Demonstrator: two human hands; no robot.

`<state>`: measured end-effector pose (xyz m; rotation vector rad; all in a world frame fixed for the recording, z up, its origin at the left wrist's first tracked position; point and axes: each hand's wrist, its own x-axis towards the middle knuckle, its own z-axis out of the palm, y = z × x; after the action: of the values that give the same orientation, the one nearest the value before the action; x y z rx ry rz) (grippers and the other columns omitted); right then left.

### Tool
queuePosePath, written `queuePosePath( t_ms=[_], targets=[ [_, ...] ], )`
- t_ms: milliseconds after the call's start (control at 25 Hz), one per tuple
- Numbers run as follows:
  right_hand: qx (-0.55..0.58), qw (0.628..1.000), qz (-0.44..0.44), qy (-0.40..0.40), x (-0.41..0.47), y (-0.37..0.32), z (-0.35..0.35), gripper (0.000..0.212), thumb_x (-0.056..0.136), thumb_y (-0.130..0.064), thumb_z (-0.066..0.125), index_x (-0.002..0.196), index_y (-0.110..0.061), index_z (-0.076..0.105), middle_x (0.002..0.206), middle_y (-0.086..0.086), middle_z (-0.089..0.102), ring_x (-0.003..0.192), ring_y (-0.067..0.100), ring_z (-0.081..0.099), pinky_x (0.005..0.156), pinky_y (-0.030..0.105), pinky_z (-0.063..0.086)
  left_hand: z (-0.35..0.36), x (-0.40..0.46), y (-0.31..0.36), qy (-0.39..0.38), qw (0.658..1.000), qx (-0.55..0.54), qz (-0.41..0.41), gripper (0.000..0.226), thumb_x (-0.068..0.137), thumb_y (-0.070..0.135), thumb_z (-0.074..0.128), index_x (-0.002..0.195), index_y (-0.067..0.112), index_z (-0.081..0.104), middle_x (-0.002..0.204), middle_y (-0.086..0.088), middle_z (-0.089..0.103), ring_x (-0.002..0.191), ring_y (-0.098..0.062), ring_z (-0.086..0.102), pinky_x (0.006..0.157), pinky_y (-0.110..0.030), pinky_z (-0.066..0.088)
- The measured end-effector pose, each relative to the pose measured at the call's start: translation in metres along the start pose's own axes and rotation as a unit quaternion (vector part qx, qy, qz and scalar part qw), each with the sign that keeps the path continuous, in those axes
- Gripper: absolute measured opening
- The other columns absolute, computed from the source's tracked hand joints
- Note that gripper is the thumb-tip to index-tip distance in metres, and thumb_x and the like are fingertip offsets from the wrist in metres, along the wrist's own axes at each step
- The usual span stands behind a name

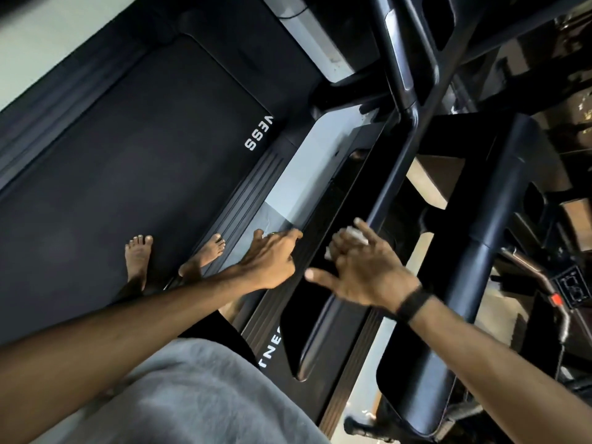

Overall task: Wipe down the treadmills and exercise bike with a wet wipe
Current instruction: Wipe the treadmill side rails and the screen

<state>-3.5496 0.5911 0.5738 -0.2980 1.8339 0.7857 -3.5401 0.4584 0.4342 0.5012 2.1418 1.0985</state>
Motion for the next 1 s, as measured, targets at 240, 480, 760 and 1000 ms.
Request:
queuePosePath(
  t_ms=[240,480,760,1000],
  targets=[
    [-0.064,0.994,-0.077,-0.036,0.038,-0.036,0.006,0.102,0.090,-0.082,0.004,0.159,-0.007,0.010,0.167,0.019,0.005,0.155,0.031,0.000,0.125,0.046,-0.001,0.005,0.015,0.004,0.039,0.999,-0.032,-0.013,0.061,0.081,-0.002,0.050,0.141,0.014,0.046,0.133,-0.006,0.065,0.117,-0.024,0.063,0.102,-0.040,0.035],
    [-0.007,0.999,-0.032,0.002,0.029,0.030,-0.015,0.108,0.083,-0.083,-0.005,0.157,-0.013,0.030,0.166,0.008,0.020,0.155,0.022,0.010,0.126,0.043,0.004,0.014,0.028,0.011,0.024,0.998,-0.045,-0.038,0.061,0.084,0.002,0.053,0.142,0.015,0.043,0.121,-0.006,0.070,0.118,-0.025,0.062,0.101,-0.039,0.031],
    [-0.056,0.984,-0.172,-0.004,0.018,-0.031,0.001,0.089,0.094,-0.076,0.022,0.146,-0.009,0.049,0.156,0.012,0.041,0.148,0.027,0.030,0.122,0.043,0.017,0.010,0.038,0.013,0.080,0.990,-0.096,-0.060,0.059,0.083,-0.006,0.048,0.138,0.014,0.049,0.124,-0.004,0.069,0.115,-0.023,0.064,0.103,-0.042,0.036],
    [-0.097,0.995,-0.011,-0.010,0.055,0.048,-0.023,0.095,0.093,-0.076,0.005,0.160,-0.009,0.010,0.168,0.011,0.005,0.156,0.024,-0.001,0.125,0.044,-0.006,0.007,0.052,0.025,0.072,0.992,-0.091,-0.046,0.054,0.086,0.000,0.051,0.139,0.013,0.048,0.126,-0.006,0.068,0.117,-0.025,0.063,0.102,-0.043,0.036]
  ],
)
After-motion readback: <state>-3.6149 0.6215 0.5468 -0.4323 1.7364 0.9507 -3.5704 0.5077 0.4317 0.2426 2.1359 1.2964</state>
